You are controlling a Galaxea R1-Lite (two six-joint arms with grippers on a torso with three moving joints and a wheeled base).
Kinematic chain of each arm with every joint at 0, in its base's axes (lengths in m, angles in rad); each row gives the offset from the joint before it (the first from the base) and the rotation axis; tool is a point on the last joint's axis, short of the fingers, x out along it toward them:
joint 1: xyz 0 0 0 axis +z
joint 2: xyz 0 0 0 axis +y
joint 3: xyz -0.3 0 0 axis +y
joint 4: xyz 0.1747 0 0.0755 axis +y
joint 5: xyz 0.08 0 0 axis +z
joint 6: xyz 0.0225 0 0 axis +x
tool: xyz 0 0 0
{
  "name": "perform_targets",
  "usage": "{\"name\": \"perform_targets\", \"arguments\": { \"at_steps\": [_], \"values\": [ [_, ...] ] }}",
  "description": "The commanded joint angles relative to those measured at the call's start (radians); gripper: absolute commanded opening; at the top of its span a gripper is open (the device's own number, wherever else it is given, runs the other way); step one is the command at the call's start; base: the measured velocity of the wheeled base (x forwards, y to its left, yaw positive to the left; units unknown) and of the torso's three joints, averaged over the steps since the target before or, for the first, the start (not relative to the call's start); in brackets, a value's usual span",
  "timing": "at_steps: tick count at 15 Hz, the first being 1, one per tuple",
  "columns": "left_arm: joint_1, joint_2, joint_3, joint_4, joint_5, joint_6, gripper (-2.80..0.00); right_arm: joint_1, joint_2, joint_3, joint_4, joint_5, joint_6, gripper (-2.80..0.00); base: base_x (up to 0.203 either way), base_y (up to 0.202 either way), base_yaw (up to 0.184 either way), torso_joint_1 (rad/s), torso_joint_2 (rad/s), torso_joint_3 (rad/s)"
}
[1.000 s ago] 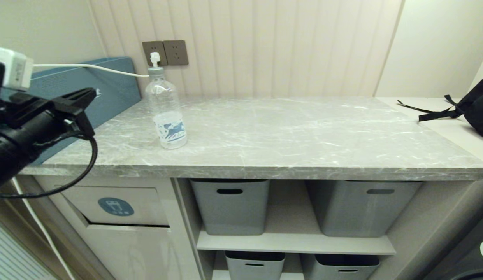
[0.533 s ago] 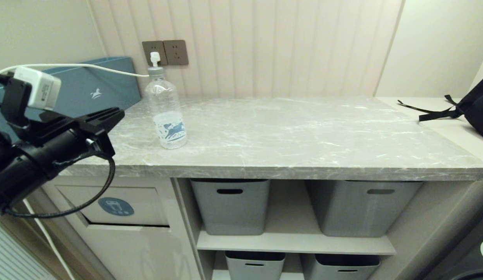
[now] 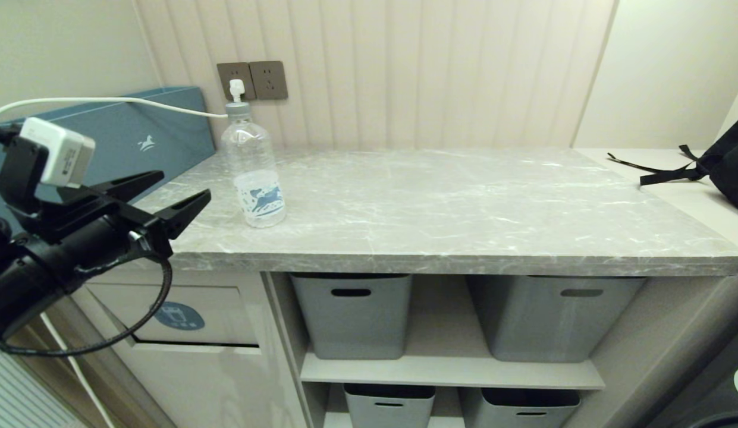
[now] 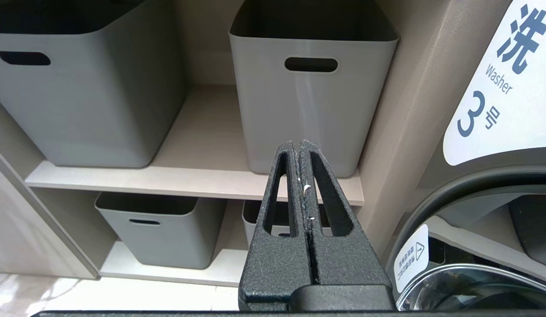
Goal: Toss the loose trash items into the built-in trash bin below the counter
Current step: Pick up the garbage
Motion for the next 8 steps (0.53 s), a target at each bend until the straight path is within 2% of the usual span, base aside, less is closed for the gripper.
{"name": "perform_targets", "arguments": {
  "at_steps": [1, 8],
  "values": [
    [0.004, 0.021, -0.005, -0.005, 0.001, 0.02, 0.0, 0.002, -0.001, 0.0, -0.001, 0.001, -0.001, -2.8, 0.0, 0.0, 0.0, 0.0, 0.0, 0.0],
    [0.01, 0.165, -0.102, 0.005, 0.008, 0.022, 0.0, 0.0, -0.001, 0.0, -0.001, 0.001, -0.001, -2.8, 0.0, 0.0, 0.0, 0.0, 0.0, 0.0]
  ]
}}
